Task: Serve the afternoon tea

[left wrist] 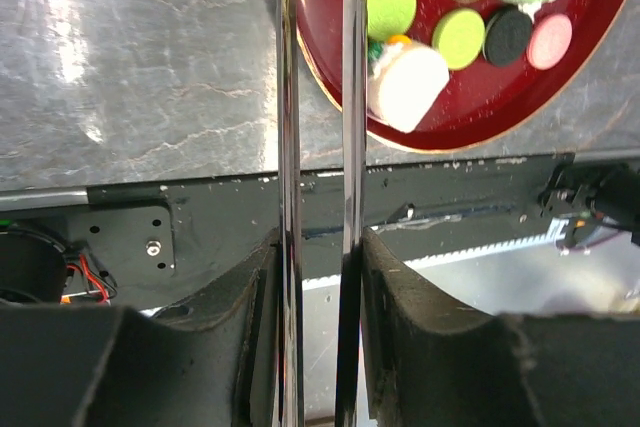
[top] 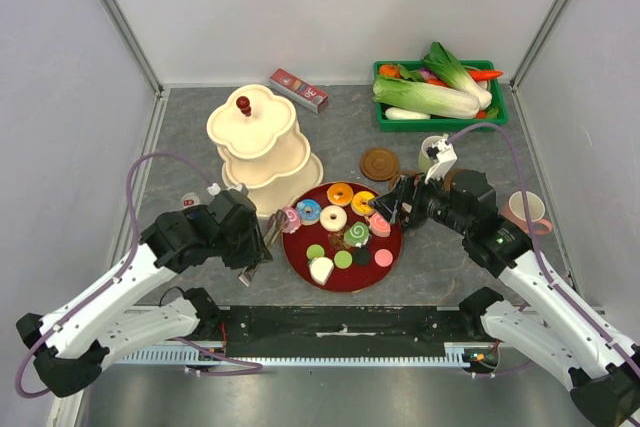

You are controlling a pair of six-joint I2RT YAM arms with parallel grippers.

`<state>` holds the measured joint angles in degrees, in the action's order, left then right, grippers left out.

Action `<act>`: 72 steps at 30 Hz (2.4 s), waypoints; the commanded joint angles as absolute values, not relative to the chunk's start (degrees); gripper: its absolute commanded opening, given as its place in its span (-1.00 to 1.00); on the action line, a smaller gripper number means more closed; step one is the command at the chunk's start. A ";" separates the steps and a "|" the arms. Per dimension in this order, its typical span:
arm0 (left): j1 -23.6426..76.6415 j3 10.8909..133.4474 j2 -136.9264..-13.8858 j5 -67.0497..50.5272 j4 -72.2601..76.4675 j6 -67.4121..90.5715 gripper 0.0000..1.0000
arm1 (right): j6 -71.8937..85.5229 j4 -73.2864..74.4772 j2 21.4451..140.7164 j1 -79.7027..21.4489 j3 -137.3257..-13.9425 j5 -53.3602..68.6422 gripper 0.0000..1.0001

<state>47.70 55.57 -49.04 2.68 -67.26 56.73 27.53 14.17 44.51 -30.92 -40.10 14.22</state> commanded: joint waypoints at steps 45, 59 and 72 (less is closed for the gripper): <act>37.98 32.08 -31.64 24.27 -40.79 72.78 -0.96 | 27.42 18.11 41.13 -30.94 -42.98 -6.59 0.96; 22.06 24.35 -37.18 10.02 -22.16 64.86 -0.96 | 28.83 18.37 40.60 -31.03 -43.68 -8.61 0.96; 20.39 22.94 -39.63 11.60 -18.46 63.19 -0.96 | 29.35 19.68 39.46 -31.03 -44.03 -10.28 0.96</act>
<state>21.08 22.13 -38.46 10.83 -22.35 66.06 28.93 19.07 40.80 -30.92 -41.34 -7.94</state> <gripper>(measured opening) 0.381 0.981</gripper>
